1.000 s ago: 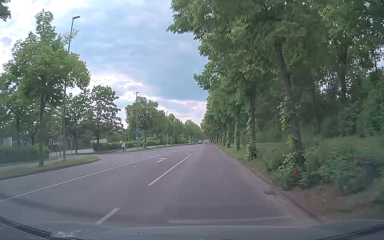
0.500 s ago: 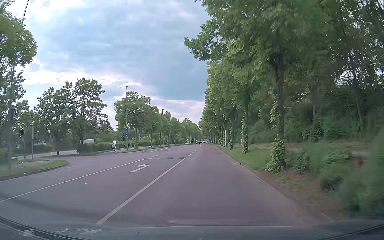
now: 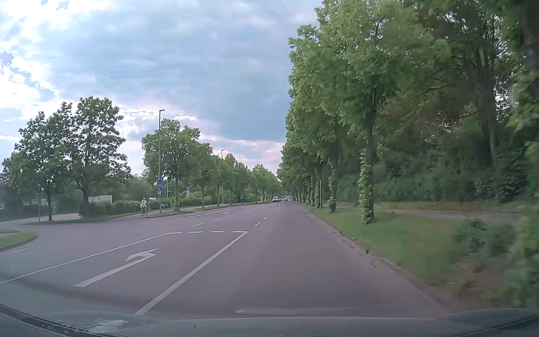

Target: Follow the waypoints while adhering to traffic rules and regulations

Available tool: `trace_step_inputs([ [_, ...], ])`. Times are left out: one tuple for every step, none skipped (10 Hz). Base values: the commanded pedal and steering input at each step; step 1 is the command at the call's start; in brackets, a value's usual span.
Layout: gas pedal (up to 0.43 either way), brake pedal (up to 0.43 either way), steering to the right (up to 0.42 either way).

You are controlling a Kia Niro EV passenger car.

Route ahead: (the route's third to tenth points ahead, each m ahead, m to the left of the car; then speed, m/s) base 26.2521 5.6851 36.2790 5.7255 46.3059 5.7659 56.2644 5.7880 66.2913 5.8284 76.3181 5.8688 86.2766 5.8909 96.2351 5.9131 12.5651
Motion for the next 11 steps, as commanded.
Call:
trace_step_inputs([
  [0.11,0.018,0.0],
  [0.118,0.018,0.0],
  [0.118,0.018,0.0],
  [0.118,0.018,0.0],
  [0.13,0.018,-0.001],
  [0.138,0.018,-0.002],
  [0.138,0.018,-0.002],
  [0.138,0.018,-0.002],
  [0.15,0.018,-0.001],
  [0.15,0.018,-0.002],
  [0.15,0.018,-0.002],
])
